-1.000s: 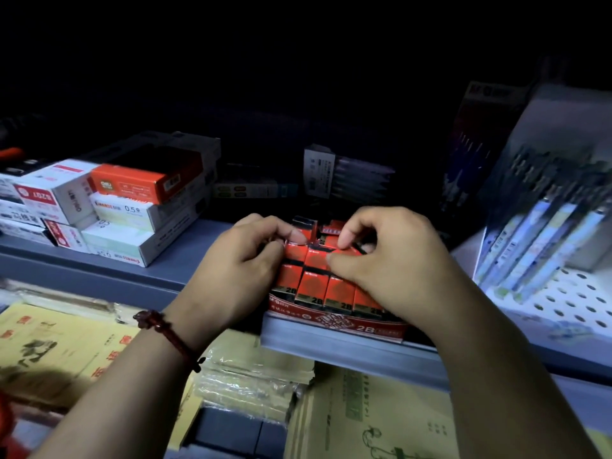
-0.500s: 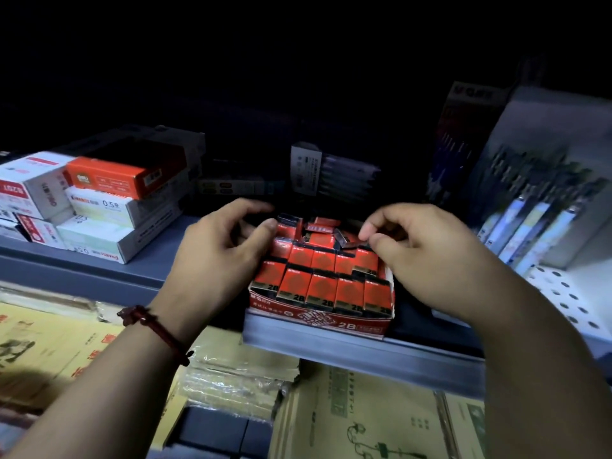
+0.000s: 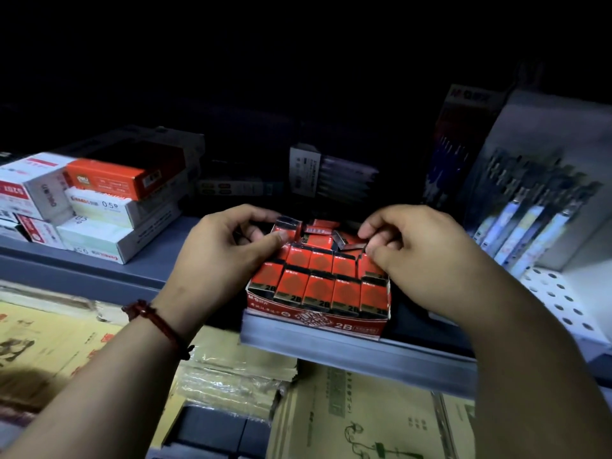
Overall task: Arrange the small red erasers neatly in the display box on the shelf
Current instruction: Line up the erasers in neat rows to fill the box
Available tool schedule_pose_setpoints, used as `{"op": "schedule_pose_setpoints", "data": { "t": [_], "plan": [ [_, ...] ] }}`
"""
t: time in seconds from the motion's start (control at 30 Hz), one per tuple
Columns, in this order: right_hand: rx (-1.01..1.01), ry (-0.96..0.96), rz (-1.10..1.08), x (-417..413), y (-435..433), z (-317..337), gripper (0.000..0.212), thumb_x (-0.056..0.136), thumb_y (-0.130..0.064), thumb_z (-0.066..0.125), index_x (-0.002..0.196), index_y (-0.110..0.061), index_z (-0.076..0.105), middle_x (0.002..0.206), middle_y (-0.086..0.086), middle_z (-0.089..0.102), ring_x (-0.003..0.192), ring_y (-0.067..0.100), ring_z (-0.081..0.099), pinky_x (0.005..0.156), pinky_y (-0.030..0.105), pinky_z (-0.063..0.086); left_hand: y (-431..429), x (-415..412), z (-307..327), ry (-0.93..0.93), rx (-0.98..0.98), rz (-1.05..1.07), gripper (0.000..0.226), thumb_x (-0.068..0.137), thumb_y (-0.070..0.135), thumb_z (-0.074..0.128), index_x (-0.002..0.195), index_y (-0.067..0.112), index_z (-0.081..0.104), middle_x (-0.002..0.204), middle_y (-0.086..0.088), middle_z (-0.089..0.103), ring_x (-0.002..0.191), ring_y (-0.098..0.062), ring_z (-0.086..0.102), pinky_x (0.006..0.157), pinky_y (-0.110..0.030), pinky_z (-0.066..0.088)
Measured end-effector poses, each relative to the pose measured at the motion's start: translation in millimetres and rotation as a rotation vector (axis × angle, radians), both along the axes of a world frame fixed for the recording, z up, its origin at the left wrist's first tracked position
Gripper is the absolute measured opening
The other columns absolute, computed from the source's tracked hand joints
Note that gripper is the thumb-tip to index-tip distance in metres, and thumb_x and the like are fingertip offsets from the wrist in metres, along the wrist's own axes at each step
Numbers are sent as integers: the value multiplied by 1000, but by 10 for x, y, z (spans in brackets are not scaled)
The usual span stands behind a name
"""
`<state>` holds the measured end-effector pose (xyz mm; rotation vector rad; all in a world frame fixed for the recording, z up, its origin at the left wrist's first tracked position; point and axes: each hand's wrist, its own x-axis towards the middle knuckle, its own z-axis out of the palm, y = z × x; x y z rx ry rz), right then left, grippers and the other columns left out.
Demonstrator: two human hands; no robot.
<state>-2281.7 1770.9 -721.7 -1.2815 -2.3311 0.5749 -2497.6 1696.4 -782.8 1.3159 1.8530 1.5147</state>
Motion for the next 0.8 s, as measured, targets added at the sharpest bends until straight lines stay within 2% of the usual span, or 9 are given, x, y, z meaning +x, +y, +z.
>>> {"op": "schedule_pose_setpoints", "data": {
  "t": [0.07, 0.13, 0.2, 0.27, 0.37, 0.5, 0.6, 0.7, 0.8],
  "plan": [
    [15, -29, -36, 14, -1, 6, 28, 96, -6, 50, 99, -27, 68, 93, -6, 66, 78, 7, 60, 64, 22, 48, 2, -8, -11, 19, -4, 13, 18, 87, 34, 77, 104, 29, 74, 72, 4, 66, 65, -9, 65, 63, -22, 52],
    [57, -68, -127, -17, -6, -7, 24, 97, -7, 47, 98, -20, 67, 95, 1, 64, 75, 15, 57, 61, 26, 45, 1, -22, -24, 41, -2, 42, 16, 87, 34, 77, 102, 29, 74, 75, 4, 70, 67, -10, 68, 64, -23, 53],
    [76, -96, -234, -94, -38, -19, 20, 99, -13, 47, 84, -13, 60, 82, 6, 55, 61, 15, 47, 51, 26, 34, -7, -26, -27, 66, -1, 88, 15, 87, 32, 77, 102, 28, 74, 77, 4, 73, 70, -9, 70, 64, -17, 52],
    [33, -162, -264, -188, -105, -50, 32, 101, -13, 47, 70, -14, 44, 71, 2, 42, 55, 10, 36, 45, 29, 24, -15, -15, -18, 79, -11, 111, 11, 87, 31, 77, 97, 26, 76, 78, 5, 75, 73, -7, 71, 63, -11, 52],
    [28, -171, -262, -278, -120, -113, 36, 100, -10, 47, 66, -16, 36, 67, 1, 37, 54, 10, 33, 44, 27, 24, -28, 0, -10, 102, -21, 133, 5, 87, 29, 77, 89, 25, 78, 77, 5, 76, 72, -7, 72, 61, -9, 51],
    [72, -124, -263, -326, -111, -167, 33, 100, -14, 44, 68, -18, 34, 70, -1, 37, 56, 11, 35, 47, 28, 26, -58, -6, -17, 91, 13, 135, 12, 85, 26, 80, 97, 28, 76, 72, 3, 74, 69, -14, 72, 60, -14, 52],
    [75, -78, -256, -309, -102, -213, 25, 101, -17, 42, 77, -13, 45, 76, 2, 44, 61, 15, 42, 50, 30, 31, -73, -31, -13, 81, 24, 81, 20, 84, 24, 81, 101, 33, 76, 71, 2, 72, 64, -12, 68, 64, -24, 53],
    [67, -18, -271, -282, -80, -257, 20, 100, -20, 44, 91, -8, 57, 91, 12, 58, 75, 28, 53, 63, 32, 37, -57, -38, -3, 37, 27, 49, 19, 82, 24, 83, 98, 33, 76, 71, -1, 71, 61, -9, 64, 64, -25, 51],
    [96, 21, -284, -277, -83, -278, 14, 98, -18, 47, 88, -11, 52, 96, 15, 58, 79, 29, 51, 66, 31, 33, -27, -19, 22, 0, 16, 64, 17, 79, 28, 85, 93, 31, 76, 70, 1, 69, 59, -7, 64, 63, -26, 53]
  ]
}}
